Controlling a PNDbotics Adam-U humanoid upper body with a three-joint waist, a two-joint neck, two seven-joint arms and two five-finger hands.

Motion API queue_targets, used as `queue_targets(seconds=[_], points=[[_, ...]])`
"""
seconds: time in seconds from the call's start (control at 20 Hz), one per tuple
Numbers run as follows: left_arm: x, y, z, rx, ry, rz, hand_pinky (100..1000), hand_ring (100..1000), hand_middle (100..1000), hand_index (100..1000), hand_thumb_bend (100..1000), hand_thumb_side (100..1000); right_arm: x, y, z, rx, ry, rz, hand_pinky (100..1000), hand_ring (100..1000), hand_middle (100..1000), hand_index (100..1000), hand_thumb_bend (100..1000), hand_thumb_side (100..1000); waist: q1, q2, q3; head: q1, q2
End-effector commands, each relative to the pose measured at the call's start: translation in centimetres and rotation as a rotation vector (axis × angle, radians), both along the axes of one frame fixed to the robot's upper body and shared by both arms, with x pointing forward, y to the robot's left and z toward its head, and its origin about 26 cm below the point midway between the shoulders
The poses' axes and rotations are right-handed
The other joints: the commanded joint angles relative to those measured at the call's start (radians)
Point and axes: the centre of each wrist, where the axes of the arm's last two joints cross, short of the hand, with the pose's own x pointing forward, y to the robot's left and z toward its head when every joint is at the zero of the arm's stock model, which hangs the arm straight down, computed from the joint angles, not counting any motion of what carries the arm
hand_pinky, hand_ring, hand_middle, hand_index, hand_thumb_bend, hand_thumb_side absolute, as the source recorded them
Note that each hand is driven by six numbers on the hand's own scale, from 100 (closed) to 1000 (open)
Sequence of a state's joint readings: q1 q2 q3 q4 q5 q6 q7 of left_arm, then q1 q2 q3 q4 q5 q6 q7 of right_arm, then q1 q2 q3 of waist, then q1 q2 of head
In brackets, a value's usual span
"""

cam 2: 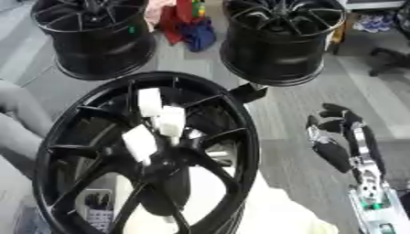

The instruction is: Pull the pin out of the wheel hub.

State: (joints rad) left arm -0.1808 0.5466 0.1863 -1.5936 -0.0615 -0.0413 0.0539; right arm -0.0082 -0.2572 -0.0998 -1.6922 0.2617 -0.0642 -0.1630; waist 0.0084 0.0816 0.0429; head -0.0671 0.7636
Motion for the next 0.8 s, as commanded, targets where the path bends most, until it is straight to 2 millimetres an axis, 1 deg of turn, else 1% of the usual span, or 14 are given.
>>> queue_targets(seconds=[0.05, 0.2, 0.45, 0.8], points=[[-0.6, -1.5, 1.4, -0.11, -0.125, 0.022, 648, 664, 727, 792, 405, 338, 0.2, -0.2, 0.9, -0.004, -0.032, -0.003, 713, 615, 670, 803, 209, 367, -0.001, -0.006, 0.003, -0.006, -0.009], [-0.9, -2.6, 0.9, -0.181, -0.153, 0.047, 644, 658, 720, 788, 399, 330, 0.2, -0.1, 0.9, -0.002, -0.033, -0.002, 713, 615, 669, 803, 210, 367, -0.004, -0.006, 0.008, -0.006, -0.009], [-1.1, -4.1, -0.7, -0.257, -0.13, 0.073, 636, 647, 708, 781, 389, 313, 0.3, 0.0, 0.9, 0.005, -0.036, 0.001, 713, 615, 669, 803, 208, 362, -0.011, -0.006, 0.014, -0.008, -0.008], [-0.9, -5.0, -2.0, -0.313, -0.101, 0.073, 635, 644, 705, 782, 383, 314, 0.3, 0.1, 1.0, 0.008, -0.039, 0.003, 713, 615, 669, 804, 207, 362, -0.014, -0.007, 0.019, -0.009, -0.005]])
